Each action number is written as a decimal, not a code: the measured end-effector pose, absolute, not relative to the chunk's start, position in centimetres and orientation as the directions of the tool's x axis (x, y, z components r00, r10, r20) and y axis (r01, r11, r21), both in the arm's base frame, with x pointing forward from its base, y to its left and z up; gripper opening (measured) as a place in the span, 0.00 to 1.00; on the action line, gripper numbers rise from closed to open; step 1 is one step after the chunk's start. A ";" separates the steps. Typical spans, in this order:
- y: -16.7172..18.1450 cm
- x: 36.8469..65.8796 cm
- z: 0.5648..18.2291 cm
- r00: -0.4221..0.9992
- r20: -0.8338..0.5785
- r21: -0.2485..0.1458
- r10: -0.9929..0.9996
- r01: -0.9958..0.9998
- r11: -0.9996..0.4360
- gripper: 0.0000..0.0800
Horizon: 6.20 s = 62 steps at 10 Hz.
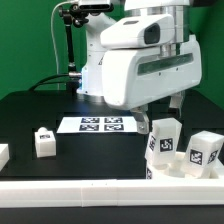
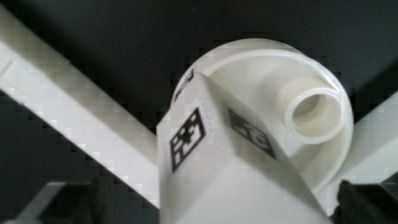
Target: Assemble stool
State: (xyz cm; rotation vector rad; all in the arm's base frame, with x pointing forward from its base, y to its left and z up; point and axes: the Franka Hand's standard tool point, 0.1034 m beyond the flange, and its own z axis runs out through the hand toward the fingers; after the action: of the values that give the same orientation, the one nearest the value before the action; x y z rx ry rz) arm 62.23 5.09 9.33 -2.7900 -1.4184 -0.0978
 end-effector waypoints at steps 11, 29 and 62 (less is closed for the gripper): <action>4.6 62.1 8.6 -0.057 -0.063 0.037 0.996 0.998 0.059 0.51; 3.4 62.0 8.4 0.842 -0.051 0.025 0.537 0.538 -0.842 0.42; 8.5 61.9 7.8 -0.404 -0.196 0.028 -0.893 -0.913 0.407 0.70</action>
Offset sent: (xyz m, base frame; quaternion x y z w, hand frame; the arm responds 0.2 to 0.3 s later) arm 0.0033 0.0111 -0.0042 0.0162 0.0031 -0.2801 0.9598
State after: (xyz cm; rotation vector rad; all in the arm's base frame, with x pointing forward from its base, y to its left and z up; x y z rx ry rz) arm 61.91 8.53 7.80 -1.6212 2.5057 0.1959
